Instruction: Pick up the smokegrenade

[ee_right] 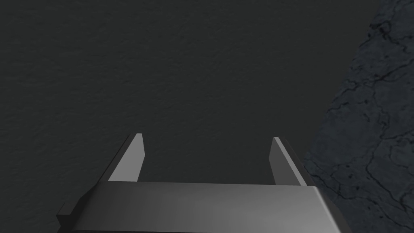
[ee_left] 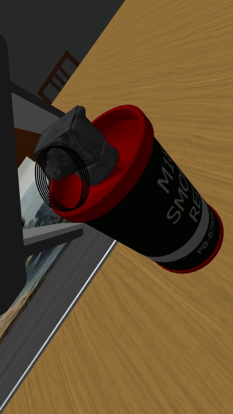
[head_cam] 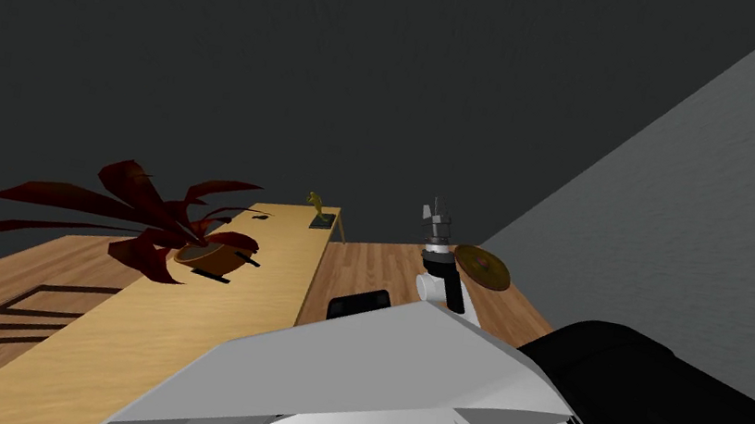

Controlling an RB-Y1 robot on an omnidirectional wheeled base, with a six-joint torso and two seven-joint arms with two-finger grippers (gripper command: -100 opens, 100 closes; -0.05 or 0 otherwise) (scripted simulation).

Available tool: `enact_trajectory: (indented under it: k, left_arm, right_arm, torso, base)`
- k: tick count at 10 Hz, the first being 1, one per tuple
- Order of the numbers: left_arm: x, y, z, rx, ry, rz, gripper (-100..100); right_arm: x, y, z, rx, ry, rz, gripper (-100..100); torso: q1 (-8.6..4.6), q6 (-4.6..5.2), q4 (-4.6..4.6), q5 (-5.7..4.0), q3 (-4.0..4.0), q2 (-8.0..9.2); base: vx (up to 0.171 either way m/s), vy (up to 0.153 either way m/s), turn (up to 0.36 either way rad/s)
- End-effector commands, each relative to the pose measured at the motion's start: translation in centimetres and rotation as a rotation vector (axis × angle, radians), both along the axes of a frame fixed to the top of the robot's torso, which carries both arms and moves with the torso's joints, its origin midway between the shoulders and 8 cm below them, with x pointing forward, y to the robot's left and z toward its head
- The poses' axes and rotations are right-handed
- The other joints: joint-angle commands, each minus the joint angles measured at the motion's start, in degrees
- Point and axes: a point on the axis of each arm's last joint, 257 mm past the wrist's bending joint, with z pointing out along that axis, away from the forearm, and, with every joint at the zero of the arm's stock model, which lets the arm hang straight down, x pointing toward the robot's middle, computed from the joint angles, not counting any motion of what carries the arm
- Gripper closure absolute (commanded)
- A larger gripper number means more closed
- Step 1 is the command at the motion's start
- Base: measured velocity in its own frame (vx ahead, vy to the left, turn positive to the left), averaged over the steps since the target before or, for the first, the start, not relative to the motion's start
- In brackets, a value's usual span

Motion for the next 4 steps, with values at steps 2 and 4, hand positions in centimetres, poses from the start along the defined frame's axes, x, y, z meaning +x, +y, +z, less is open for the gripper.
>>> enact_trajectory:
  k: [2,4]
  left_arm:
    - [-0.48,0.17,1.5,0.004,0.0,-0.004,100]
    - [-0.52,0.23,1.21,0.004,0.001,-0.003,0]
  right_arm:
    - [0.0,0.0,0.0,0.0,0.0,0.0,0]
    - [0.0,0.0,0.0,0.0,0.0,0.0,0]
  torso:
    - [-0.12,-0.02,-0.03,-0.06,-0.02,-0.01]
    - [-0.19,-0.02,-0.01,-0.06,-0.01,0.0]
  base:
    - [0.0,-0.042,0.021]
    - [-0.002,-0.017,0.007]
